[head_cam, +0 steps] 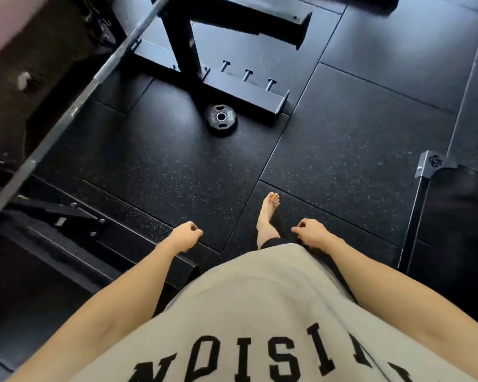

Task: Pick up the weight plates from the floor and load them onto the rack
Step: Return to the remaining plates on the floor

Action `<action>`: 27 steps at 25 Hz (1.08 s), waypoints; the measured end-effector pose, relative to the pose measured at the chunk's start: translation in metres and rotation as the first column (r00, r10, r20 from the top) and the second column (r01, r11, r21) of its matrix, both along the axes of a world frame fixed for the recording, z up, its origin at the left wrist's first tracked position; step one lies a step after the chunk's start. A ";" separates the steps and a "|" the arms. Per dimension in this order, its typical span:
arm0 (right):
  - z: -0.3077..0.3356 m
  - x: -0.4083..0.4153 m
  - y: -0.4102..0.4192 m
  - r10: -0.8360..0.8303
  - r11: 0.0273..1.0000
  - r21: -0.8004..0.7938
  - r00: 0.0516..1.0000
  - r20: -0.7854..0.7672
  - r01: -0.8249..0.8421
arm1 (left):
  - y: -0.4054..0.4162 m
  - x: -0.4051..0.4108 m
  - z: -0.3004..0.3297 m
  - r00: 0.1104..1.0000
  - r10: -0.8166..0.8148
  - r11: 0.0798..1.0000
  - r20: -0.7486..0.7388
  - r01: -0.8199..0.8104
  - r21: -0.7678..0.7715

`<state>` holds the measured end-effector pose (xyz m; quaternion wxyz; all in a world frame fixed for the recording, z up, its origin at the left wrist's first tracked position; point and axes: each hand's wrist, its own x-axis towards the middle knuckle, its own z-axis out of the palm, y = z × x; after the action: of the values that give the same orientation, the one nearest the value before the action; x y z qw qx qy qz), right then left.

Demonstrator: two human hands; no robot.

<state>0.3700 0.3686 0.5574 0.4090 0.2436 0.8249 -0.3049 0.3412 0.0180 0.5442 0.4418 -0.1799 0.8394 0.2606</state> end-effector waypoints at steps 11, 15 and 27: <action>0.015 -0.319 0.033 0.322 0.947 0.010 0.947 -0.014 -0.322 | 0.034 -0.208 0.005 0.949 0.308 0.949 -0.063 -0.312 -0.047; 0.016 -0.413 0.018 0.356 0.935 0.000 0.934 0.038 -0.356 | 0.029 -0.275 -0.012 0.901 0.433 0.901 -0.017 -0.433 -0.010; -0.161 -0.697 -0.075 0.289 0.957 0.012 0.955 0.067 -0.290 | 0.017 -0.498 -0.176 0.815 0.531 0.839 0.234 -0.545 -0.006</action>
<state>-0.3266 0.2933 0.3963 0.4732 0.1344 0.8412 -0.2247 -0.1564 0.0351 0.3686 0.4479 -0.4244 0.6900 0.3783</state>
